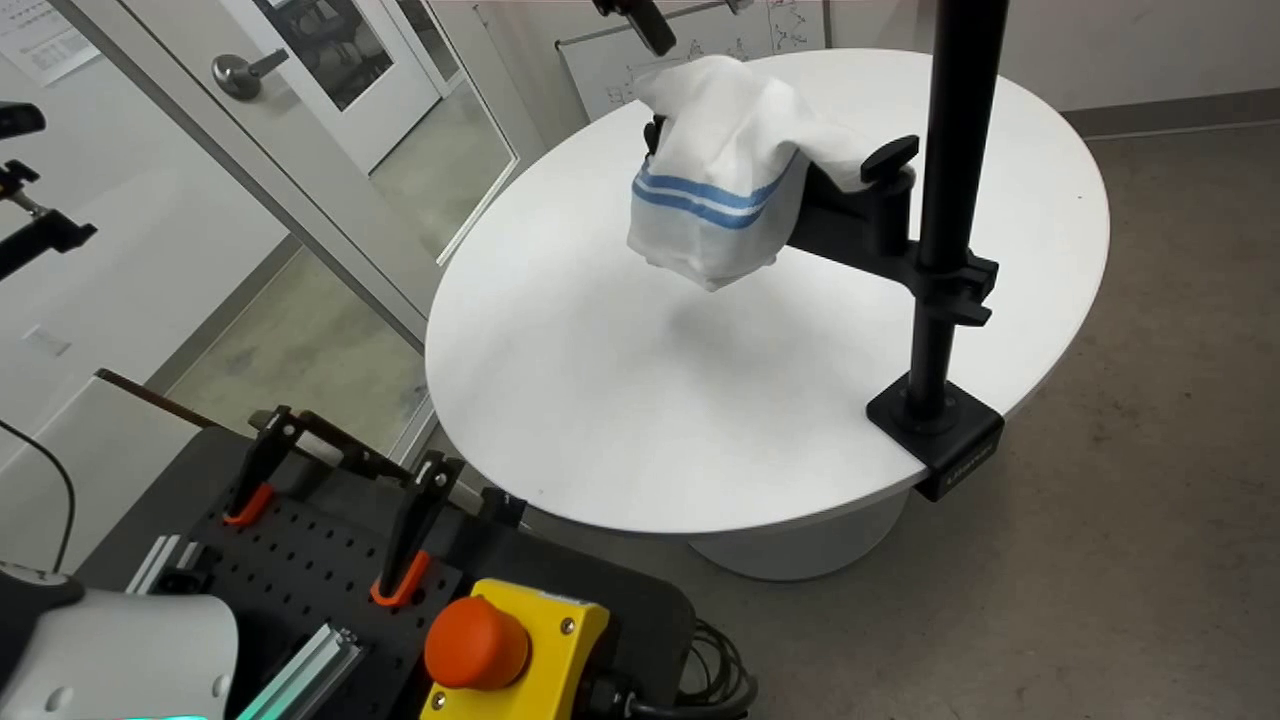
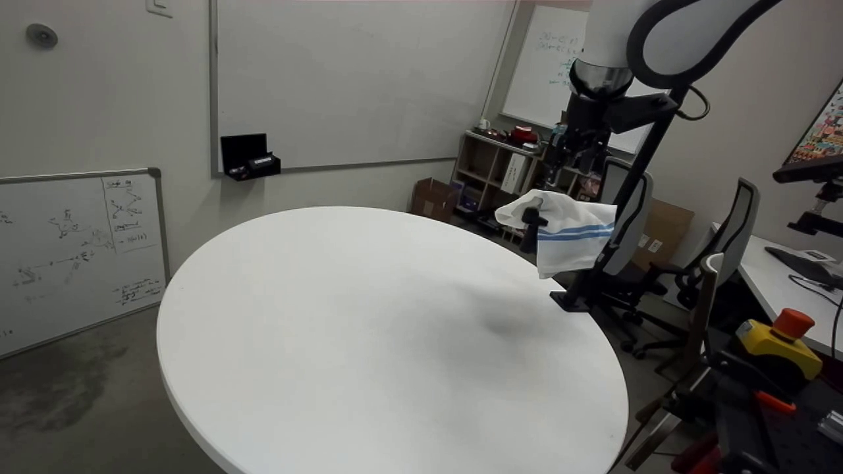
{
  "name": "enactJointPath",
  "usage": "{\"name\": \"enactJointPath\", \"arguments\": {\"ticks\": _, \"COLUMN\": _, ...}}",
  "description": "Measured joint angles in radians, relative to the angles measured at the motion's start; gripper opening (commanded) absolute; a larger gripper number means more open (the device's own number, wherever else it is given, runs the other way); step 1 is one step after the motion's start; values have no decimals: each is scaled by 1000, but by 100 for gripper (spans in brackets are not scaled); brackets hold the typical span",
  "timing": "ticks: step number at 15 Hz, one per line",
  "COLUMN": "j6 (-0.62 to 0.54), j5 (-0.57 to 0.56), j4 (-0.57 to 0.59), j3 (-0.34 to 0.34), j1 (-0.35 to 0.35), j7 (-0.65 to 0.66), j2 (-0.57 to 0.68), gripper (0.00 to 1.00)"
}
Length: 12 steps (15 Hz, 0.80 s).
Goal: Pick up the white towel from the table and put it on the black tripod.
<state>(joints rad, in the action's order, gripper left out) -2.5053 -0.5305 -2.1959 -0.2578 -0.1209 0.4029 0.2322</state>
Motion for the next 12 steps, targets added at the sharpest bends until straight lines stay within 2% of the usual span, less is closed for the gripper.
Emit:
{"name": "enactJointPath", "arguments": {"ticks": 2, "j6": -7, "j5": 27, "j4": -23, "j3": 16, "j1": 0, "j7": -45, "j2": -35, "gripper": 100}}
{"name": "enactJointPath", "arguments": {"ticks": 7, "j6": -15, "j5": 170, "j4": -117, "j3": 78, "j1": 0, "j7": -253, "j2": -140, "gripper": 100}}
{"name": "enactJointPath", "arguments": {"ticks": 12, "j6": -14, "j5": 183, "j4": -157, "j3": 101, "j1": 1, "j7": -282, "j2": -185, "gripper": 100}}
